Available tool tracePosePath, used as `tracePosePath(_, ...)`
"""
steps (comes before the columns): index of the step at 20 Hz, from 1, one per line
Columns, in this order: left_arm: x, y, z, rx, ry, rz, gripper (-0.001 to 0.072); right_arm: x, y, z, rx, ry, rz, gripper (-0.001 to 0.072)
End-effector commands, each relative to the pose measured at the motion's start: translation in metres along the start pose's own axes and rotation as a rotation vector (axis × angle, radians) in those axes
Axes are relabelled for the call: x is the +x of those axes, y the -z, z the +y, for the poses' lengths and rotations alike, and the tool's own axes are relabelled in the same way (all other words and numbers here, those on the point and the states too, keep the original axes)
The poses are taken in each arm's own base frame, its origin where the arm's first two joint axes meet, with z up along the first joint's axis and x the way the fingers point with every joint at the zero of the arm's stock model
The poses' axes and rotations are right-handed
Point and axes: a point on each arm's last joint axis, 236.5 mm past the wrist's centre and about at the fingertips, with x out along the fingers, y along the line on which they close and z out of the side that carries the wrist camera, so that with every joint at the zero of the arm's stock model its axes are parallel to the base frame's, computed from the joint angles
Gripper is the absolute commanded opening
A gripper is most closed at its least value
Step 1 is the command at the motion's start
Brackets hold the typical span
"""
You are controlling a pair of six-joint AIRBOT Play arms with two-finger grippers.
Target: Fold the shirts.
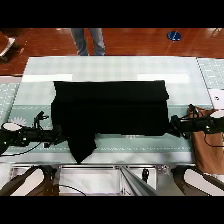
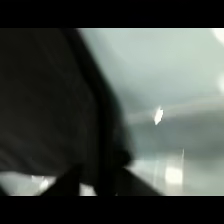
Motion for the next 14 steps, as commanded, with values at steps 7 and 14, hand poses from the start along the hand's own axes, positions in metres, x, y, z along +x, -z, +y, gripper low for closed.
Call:
tracePosePath(7, -0.061, -0.083, -0.071, 0.119, 0.114, -0.221, 0.002, -0.049, -0.054, 0.074, -0.254, -0.09, -0.108, 0.0027)
tracePosePath(14, -0.073, -0.183, -0.14, 0.19, 0.204, -0.333, 0.0019, -0.048, -0.13, 0.13, -0.31, -0.129, -0.164, 0.0027)
